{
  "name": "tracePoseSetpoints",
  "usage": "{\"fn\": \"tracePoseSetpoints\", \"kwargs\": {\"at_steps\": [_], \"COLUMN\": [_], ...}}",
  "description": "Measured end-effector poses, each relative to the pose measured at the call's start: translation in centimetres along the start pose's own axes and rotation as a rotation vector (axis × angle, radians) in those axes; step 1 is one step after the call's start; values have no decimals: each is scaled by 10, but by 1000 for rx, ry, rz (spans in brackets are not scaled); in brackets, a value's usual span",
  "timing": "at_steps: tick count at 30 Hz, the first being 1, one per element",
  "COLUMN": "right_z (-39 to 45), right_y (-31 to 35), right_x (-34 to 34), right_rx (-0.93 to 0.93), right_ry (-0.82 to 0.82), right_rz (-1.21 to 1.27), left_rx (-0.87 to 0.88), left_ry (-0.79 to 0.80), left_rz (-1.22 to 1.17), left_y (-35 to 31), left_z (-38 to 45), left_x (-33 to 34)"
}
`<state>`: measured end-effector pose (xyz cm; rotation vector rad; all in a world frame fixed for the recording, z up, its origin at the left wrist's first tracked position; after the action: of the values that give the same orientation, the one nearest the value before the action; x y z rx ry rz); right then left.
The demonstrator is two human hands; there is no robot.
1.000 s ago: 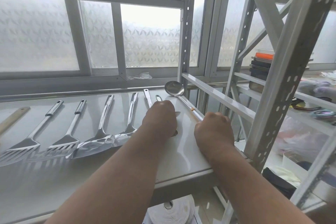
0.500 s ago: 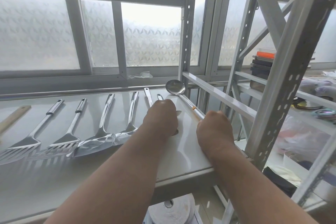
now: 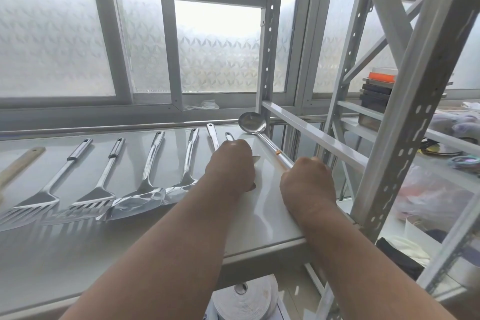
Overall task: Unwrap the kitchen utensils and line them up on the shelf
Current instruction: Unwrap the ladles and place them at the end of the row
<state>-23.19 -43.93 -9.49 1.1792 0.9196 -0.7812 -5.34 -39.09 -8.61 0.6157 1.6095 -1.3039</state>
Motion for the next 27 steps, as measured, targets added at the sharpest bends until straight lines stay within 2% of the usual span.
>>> {"fn": "tracePoseSetpoints", "kwargs": {"at_steps": [19, 23, 27], "right_z": [-7, -7, -8], "right_y": [2, 3, 9], "right_x": [0, -2, -6], "right_rx": [-26, -35, -71], "right_ry": [31, 17, -16], "right_rz": [45, 40, 13], "left_rx": [16, 13, 49], "left_ry": [-11, 4, -82], "left_rz": [14, 109, 118], "left_y": [-1, -5, -7], "left_z": [-3, -5, -4], "left_x": [-2, -3, -11]}}
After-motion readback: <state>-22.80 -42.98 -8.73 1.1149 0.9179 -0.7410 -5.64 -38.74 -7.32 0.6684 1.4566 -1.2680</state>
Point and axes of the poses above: each hand's wrist, its own z-axis towards the middle knuckle, its own x-axis out of the palm, y = z × x, the point moved 9 cm from there along z, towards the middle knuckle, and after that the axes turned 13 degrees about y, right-handed, at the moved point
